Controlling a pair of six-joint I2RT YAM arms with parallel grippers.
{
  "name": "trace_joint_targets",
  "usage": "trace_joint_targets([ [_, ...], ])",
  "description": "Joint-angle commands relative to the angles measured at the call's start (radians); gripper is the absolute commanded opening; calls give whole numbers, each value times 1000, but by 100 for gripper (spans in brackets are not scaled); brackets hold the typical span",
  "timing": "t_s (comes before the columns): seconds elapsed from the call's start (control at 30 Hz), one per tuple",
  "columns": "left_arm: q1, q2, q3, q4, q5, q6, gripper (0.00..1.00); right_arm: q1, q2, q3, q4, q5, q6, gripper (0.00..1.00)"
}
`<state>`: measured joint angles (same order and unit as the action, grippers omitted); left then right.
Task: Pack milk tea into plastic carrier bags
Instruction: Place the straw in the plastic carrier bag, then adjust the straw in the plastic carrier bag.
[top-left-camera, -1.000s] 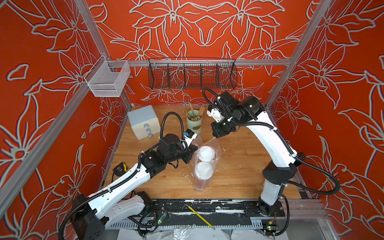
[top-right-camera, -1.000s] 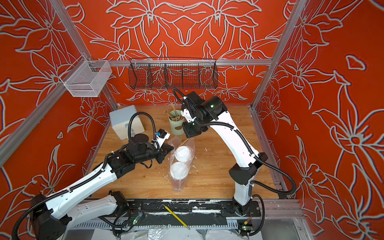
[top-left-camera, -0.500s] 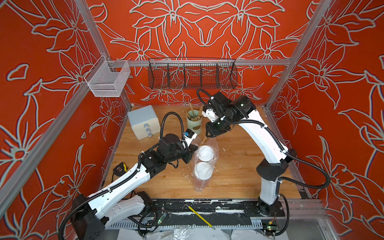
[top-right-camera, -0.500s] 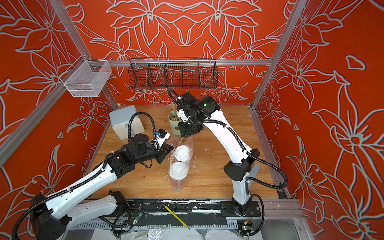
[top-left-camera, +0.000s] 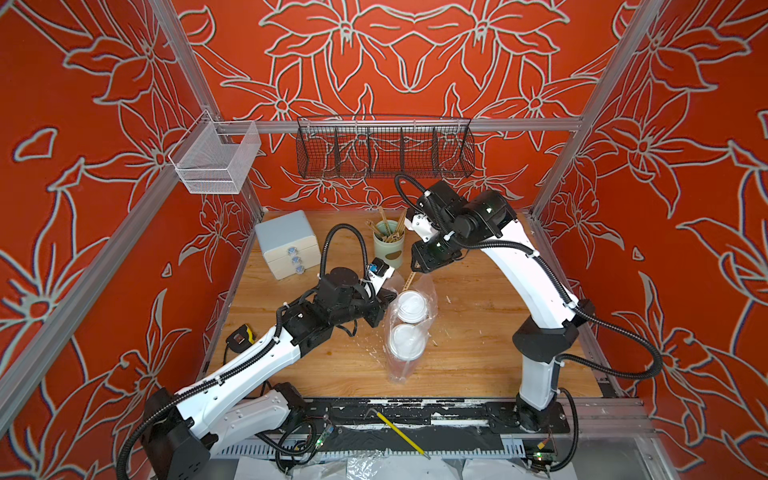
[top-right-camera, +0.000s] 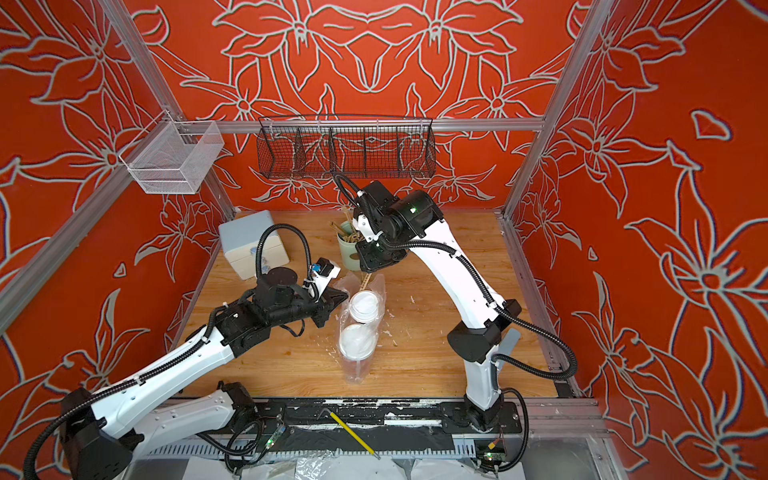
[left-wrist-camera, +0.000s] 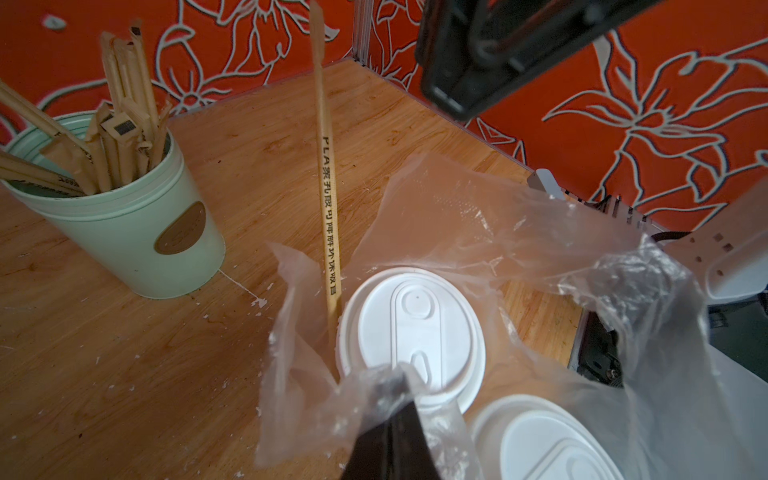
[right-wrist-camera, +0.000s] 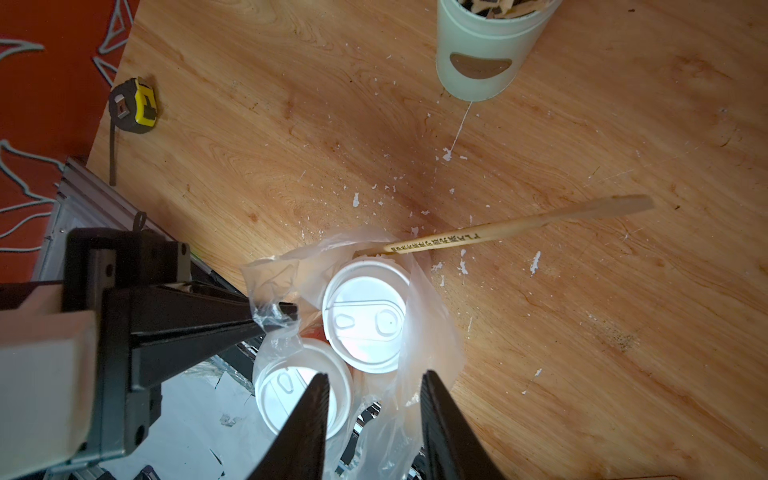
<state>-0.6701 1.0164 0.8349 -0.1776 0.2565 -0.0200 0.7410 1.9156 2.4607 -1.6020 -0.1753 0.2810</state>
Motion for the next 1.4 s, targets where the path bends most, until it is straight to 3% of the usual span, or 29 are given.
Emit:
trace_joint_targets([
  [0.0, -7, -21, -6, 16, 12, 4, 0, 4, -16, 13, -164, 69, 18, 40],
  [0.17, -7, -16, -10, 17, 14, 0, 0, -1, -119, -106, -61, 186, 82, 47],
  [0.47, -6, -21, -7, -11, 4, 3, 0, -42, -482, -728, 576, 188, 245, 57],
  [0.57, -6, -69, -19, -24, 0, 9, 0, -45, -524, -875, 773, 175, 273, 67],
  [0.8, -6, -104, -32, -7, 12, 5, 0, -53, -491, -917, 899, 202, 291, 82],
  [1.07, -6, -80, -34, -10, 19, 0, 0, -74, -479, -905, 913, 256, 288, 79],
  [1.37, -6, -78, -39, -5, 23, 0, 0, -90, -384, -900, 944, 182, 320, 78],
])
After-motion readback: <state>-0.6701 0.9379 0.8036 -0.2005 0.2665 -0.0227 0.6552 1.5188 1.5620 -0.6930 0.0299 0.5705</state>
